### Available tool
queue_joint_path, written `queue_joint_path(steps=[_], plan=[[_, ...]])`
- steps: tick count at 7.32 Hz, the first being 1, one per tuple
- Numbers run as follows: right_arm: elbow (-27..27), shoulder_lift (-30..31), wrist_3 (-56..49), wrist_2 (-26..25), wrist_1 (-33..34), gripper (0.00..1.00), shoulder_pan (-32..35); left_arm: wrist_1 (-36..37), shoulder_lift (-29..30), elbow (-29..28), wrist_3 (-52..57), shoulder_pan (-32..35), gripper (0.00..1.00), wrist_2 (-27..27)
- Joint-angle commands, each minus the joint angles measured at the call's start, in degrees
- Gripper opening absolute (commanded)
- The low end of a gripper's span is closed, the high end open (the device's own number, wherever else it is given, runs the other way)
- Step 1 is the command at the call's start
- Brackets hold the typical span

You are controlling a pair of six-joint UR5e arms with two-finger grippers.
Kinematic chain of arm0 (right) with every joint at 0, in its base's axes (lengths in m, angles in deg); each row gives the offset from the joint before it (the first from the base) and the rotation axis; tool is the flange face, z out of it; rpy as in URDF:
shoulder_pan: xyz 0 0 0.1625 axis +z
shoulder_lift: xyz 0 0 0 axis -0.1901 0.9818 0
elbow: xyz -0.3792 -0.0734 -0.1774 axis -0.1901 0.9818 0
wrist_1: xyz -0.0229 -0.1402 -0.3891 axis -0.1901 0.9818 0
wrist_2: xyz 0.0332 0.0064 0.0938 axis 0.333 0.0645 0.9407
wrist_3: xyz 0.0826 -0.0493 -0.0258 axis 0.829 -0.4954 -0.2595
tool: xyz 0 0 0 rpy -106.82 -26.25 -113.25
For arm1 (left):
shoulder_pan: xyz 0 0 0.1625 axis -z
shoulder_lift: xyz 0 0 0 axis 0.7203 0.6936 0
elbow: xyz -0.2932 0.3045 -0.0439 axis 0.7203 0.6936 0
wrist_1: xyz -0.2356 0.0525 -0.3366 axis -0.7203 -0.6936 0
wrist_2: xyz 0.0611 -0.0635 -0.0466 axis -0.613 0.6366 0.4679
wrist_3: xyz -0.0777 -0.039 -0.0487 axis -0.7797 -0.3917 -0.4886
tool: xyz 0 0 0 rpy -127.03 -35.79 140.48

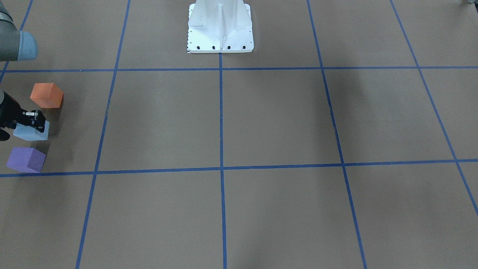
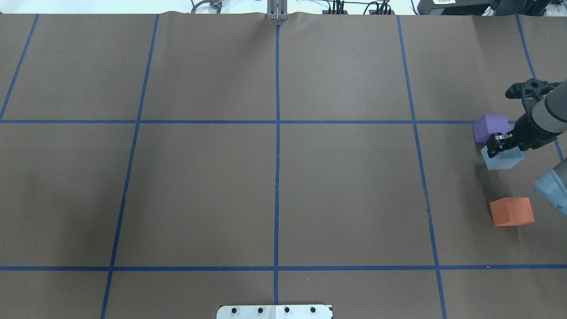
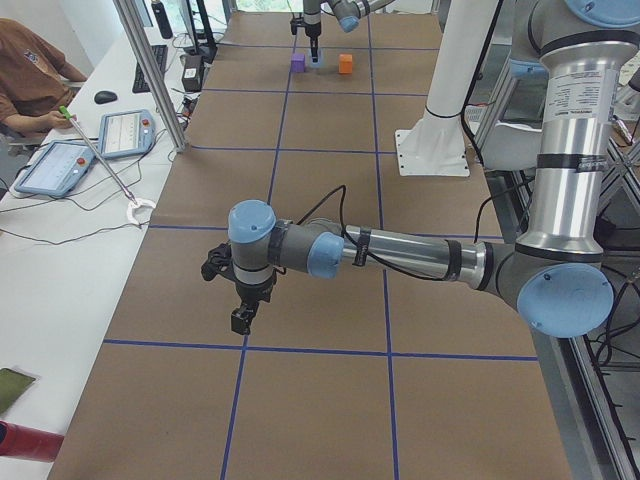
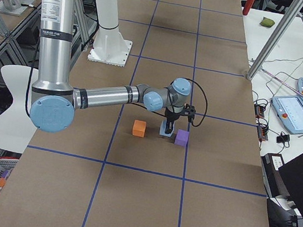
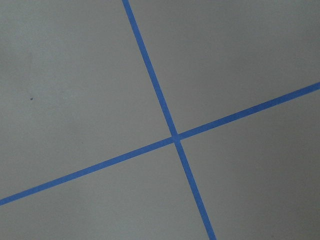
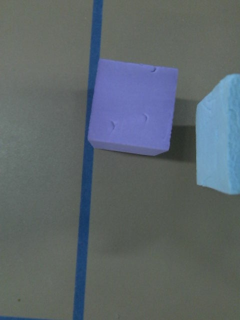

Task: Place blue block between orange and purple blocks
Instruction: 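Lower the cube between the purple and orange cubes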

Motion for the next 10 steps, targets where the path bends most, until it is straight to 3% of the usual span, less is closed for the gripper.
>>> queue_joint_path(steps=[1, 4, 5, 6, 7, 10], plan=[[1.26, 0.27, 0.06, 0.32, 0.16, 0.0, -0.59, 0.01, 0.03, 0.17, 0.06, -0.09, 1.0, 0.0], [1.26, 1.41, 0.06, 0.32, 0.51, 0.0, -1.56, 0.01, -0.06, 0.08, 0.06, -0.09, 1.0, 0.0], [1.35, 1.59, 0.06, 0.32, 0.6, 0.1, -1.91, 0.01, -0.06, 0.0, 0.06, -0.09, 1.0, 0.0], [1.35, 1.59, 0.06, 0.41, 0.52, 0.71, -2.17, 0.01, -0.06, 0.0, 0.14, -0.09, 1.0, 0.0], [0.83, 2.29, 0.15, 0.41, -0.01, 1.0, -2.17, 0.01, -0.06, 0.0, 0.06, -0.09, 1.0, 0.0], [-0.83, 2.38, 0.06, 0.41, -0.01, 1.0, -2.0, 0.01, -0.15, 0.08, 0.06, -0.17, 1.0, 0.0]])
